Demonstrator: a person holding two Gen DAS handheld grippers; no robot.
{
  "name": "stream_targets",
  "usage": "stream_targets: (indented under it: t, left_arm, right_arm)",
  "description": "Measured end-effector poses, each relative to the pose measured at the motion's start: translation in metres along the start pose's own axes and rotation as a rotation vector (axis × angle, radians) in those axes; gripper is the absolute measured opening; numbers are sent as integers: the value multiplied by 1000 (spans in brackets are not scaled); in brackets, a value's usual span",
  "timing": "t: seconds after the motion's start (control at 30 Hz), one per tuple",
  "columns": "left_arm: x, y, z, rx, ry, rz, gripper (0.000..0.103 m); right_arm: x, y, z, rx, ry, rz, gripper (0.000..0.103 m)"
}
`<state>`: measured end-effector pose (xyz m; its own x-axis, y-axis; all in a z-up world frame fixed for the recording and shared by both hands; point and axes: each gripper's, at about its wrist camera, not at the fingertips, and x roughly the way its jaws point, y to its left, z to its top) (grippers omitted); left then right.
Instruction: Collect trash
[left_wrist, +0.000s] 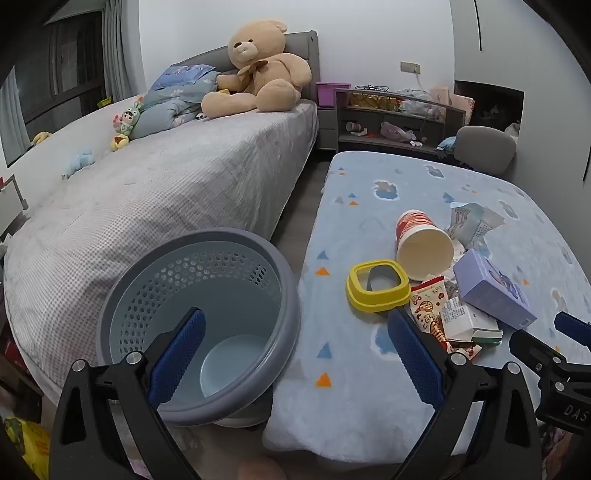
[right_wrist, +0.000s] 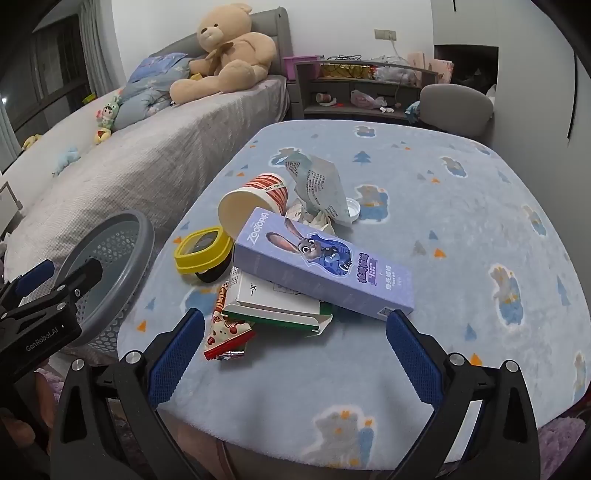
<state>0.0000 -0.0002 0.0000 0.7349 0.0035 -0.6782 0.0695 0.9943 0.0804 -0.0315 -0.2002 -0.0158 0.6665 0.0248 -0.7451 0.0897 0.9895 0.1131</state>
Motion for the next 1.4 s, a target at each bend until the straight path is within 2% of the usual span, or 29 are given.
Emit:
stream_targets:
  t: [1.4]
  left_arm:
    - [-10,-11,-9,23,-12,-20,94]
  right_arm:
    - [-12,4,-1,4,-15,9,97]
